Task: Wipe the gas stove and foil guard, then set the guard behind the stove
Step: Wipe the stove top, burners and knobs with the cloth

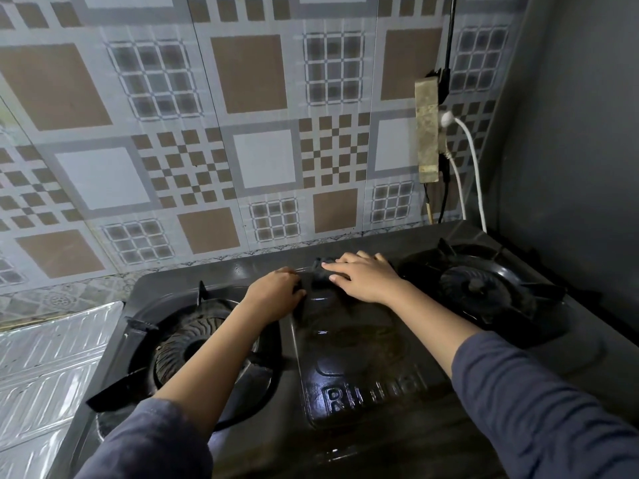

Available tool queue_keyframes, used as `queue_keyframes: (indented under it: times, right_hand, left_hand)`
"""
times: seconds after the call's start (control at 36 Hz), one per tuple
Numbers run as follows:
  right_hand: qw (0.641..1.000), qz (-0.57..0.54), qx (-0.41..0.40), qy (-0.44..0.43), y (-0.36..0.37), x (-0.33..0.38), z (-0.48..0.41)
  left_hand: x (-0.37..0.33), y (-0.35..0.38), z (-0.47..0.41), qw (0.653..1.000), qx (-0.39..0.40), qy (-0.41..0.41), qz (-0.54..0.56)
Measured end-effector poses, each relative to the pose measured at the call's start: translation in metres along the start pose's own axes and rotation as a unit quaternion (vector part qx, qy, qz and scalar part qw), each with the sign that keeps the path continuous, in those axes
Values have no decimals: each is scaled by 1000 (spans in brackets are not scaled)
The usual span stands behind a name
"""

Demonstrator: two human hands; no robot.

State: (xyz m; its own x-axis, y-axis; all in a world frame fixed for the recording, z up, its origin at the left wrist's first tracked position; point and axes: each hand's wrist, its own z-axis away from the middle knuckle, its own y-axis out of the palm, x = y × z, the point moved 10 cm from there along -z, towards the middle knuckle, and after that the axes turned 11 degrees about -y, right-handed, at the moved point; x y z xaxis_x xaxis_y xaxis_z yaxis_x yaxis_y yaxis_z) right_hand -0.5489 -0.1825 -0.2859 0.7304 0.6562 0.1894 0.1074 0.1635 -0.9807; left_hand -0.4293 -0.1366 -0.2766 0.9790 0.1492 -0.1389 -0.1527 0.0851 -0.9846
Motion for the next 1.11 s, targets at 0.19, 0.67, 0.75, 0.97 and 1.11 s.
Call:
queue_keyframes:
  times: [0.19,0.67,0.75,0.97,1.11]
  right_hand:
    - [996,-34,-58,51,4,-20,12]
    - [996,-50,-49,55,18,-10,17]
    - [996,-51,-42,54,18,-4,22]
    - [997,-50,-36,46,18,13,32]
    - [997,-50,-36,40,18,21,36]
  left_hand:
    - [-4,6,1,1000,7,-17,11]
    - [-4,15,26,998,22,-21,52]
    - [-4,14,32,999,15,-14,43]
    - [0,14,51,999,27,6,24]
    - [4,18,60,998,55,-2,18]
